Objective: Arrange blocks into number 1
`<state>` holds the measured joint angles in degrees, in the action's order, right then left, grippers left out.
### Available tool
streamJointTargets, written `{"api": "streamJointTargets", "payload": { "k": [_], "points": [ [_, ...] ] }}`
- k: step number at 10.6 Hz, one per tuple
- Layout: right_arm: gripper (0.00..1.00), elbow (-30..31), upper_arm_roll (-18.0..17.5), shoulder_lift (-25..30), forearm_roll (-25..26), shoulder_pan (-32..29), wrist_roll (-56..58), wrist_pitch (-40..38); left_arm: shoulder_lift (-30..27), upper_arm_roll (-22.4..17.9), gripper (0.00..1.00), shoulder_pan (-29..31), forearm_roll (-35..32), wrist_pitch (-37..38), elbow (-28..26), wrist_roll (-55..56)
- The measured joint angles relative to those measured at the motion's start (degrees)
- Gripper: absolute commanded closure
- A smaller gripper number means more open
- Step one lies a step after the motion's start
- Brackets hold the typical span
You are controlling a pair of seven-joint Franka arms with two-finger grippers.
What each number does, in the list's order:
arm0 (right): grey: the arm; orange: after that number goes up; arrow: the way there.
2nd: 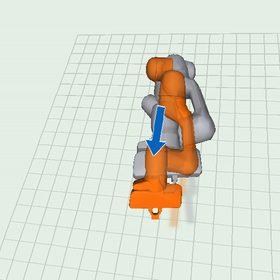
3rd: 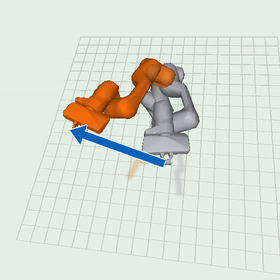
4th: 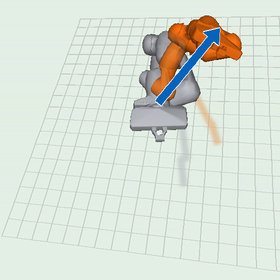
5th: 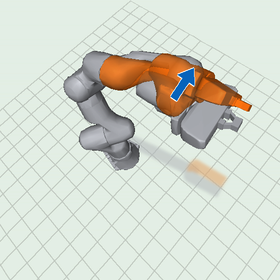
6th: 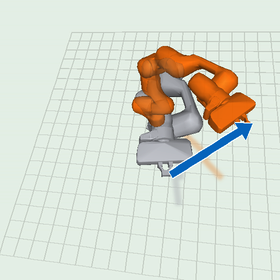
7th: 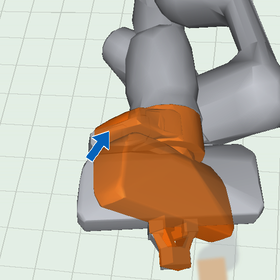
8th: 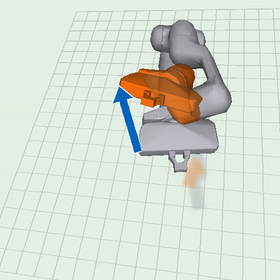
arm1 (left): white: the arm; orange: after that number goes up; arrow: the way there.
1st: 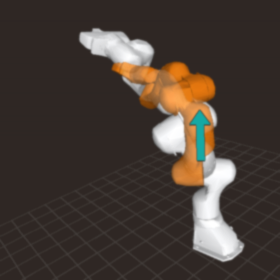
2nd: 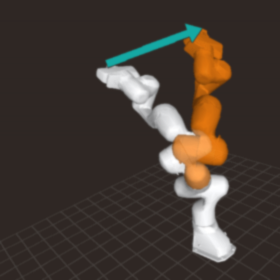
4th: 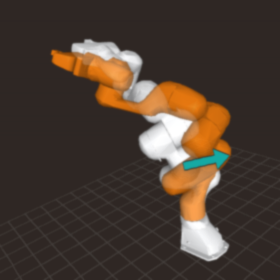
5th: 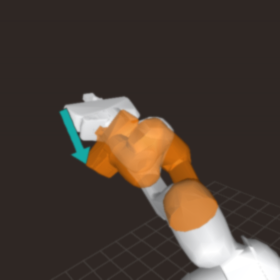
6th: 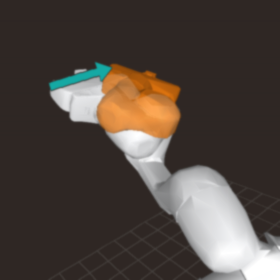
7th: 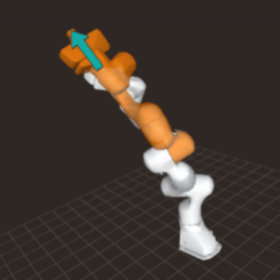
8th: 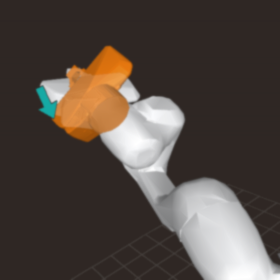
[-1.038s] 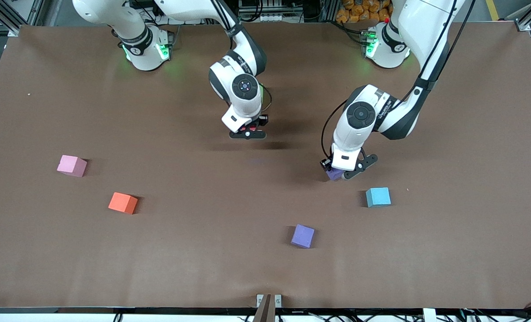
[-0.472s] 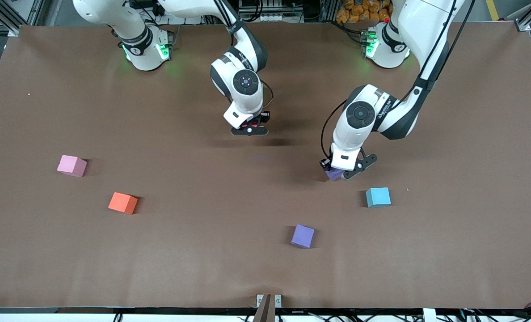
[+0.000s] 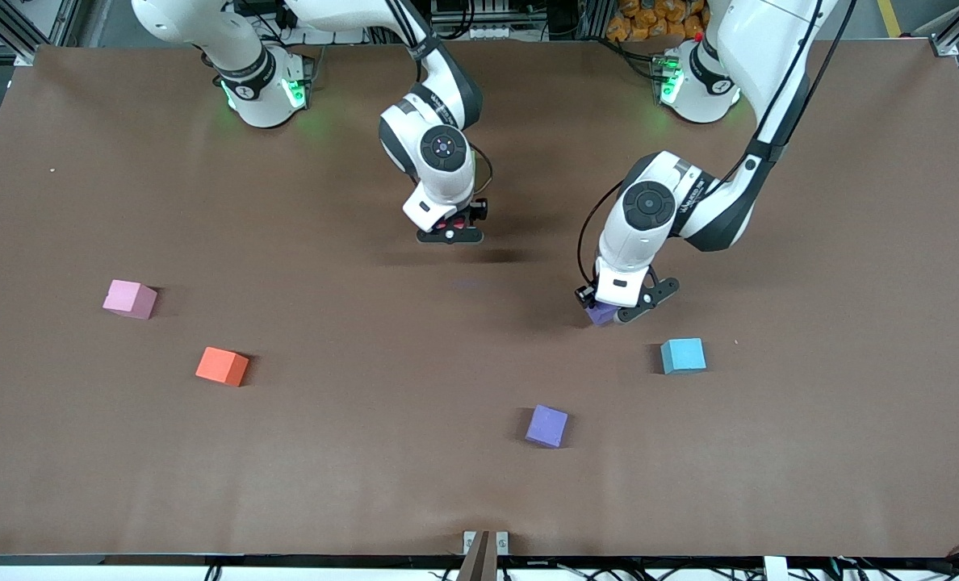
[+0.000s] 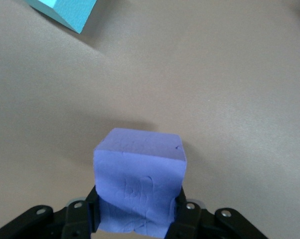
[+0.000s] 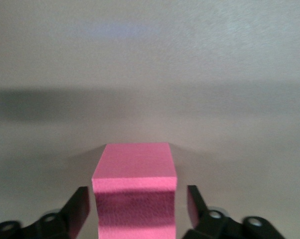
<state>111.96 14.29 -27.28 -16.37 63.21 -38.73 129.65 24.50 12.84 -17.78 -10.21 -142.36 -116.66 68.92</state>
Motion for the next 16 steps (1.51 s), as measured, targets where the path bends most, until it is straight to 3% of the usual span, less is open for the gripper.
{"api": "streamJointTargets", "payload": {
  "k": [2, 4, 6, 7, 8, 10, 12, 14, 16],
  "points": [
    [0.00, -0.56, 5.30, 4.95, 1.16, -0.09, 3.58, -6.55, 0.02, 0.16, 1.00, -1.34, -0.11, -0.03, 1.41, -1.89],
    [0.00, -1.36, 14.26, 10.31, 1.71, -0.41, 8.18, -12.83, 0.60, 0.31, 1.00, -5.16, -0.18, 1.86, 5.41, -4.70],
    [0.00, -2.08, 23.72, 11.63, 2.39, -0.93, 14.16, -14.47, 4.40, 0.34, 1.00, -10.42, -0.19, 10.93, 15.41, -7.22],
    [0.00, -2.18, 27.18, 11.48, 3.00, -2.40, 18.86, -14.34, 7.76, 0.37, 1.00, -12.61, -0.19, 15.39, 21.98, -7.58],
    [0.00, -2.65, 28.40, 10.98, 3.13, -6.18, 22.80, -14.05, 11.59, 0.34, 1.00, -15.16, -0.19, 18.23, 27.76, -7.87],
    [0.00, -4.87, 28.60, 8.38, 3.14, -15.35, 28.92, -13.49, 17.43, 0.21, 1.00, -19.60, -0.19, 19.22, 33.35, -7.87],
    [0.00, -7.35, 28.22, 3.58, 3.07, -21.45, 33.41, -11.09, 20.80, 0.16, 1.00, -22.41, -0.19, 19.26, 35.34, -7.88],
    [0.00, -9.49, 23.83, -2.23, 1.06, -28.07, 37.18, -6.93, 22.07, 0.12, 1.00, -24.46, -0.19, 19.39, 35.92, -7.72],
    [0.00, -13.26, 16.37, -8.03, -1.85, -37.37, 41.49, -5.25, 22.39, 0.10, 1.00, -25.32, -0.19, 19.45, 36.13, -7.19]
  ]
}}
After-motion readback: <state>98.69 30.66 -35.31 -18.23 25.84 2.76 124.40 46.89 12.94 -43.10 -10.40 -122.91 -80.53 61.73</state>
